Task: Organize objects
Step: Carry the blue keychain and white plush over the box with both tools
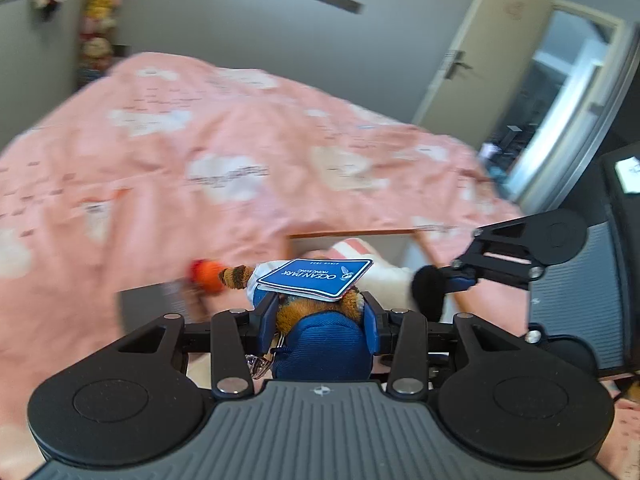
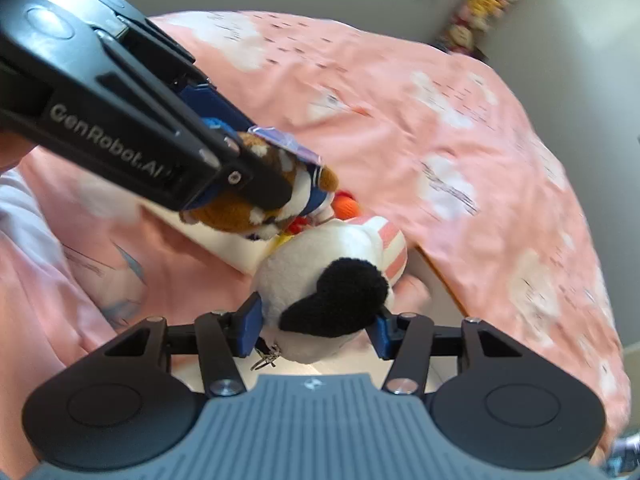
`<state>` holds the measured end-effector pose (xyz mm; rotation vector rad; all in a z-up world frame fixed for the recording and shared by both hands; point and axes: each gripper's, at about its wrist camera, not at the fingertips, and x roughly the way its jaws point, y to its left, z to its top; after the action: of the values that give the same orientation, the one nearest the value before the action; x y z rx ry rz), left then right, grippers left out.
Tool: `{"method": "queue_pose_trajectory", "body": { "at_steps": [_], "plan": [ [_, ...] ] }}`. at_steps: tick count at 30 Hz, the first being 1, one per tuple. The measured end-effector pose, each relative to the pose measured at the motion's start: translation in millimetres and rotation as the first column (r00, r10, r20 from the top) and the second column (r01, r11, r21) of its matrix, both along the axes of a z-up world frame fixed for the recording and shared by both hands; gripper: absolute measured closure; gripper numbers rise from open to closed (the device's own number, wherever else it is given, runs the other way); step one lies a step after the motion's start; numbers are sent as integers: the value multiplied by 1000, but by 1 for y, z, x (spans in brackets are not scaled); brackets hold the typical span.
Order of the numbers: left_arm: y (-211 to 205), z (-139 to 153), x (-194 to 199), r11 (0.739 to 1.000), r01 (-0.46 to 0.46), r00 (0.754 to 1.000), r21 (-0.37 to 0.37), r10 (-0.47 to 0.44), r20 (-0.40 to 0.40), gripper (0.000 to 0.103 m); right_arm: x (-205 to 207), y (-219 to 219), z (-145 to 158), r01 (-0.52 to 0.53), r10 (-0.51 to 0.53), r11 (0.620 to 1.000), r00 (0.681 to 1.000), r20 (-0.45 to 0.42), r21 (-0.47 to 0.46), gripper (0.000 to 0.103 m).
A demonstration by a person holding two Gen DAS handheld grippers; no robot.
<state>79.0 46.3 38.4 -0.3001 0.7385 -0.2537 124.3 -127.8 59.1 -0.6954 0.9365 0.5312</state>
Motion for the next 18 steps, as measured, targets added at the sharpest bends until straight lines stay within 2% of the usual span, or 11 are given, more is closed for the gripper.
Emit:
{"method": "queue_pose_trajectory", "body": {
  "at_steps": [6, 9, 13, 18],
  "plan": [
    [-23, -17, 46, 985, 102, 994, -141, -106, -24, 55, 14, -55, -11, 162, -163, 985, 986, -22, -55, 48],
    [-39, -35, 66, 980, 119, 991, -161, -127, -38, 55, 30, -79, -29, 226, -228, 973, 972, -48, -55, 48],
    [-57, -62, 89, 968, 122, 988, -218, -139, -65, 55, 42, -96, -53, 255, -257, 966, 962, -95, -37, 48],
    [-74, -88, 110, 978, 98, 991, -184, -112, -71, 55, 56, -104, -79, 188, -194, 979, 977, -92, -74, 48]
  ]
}}
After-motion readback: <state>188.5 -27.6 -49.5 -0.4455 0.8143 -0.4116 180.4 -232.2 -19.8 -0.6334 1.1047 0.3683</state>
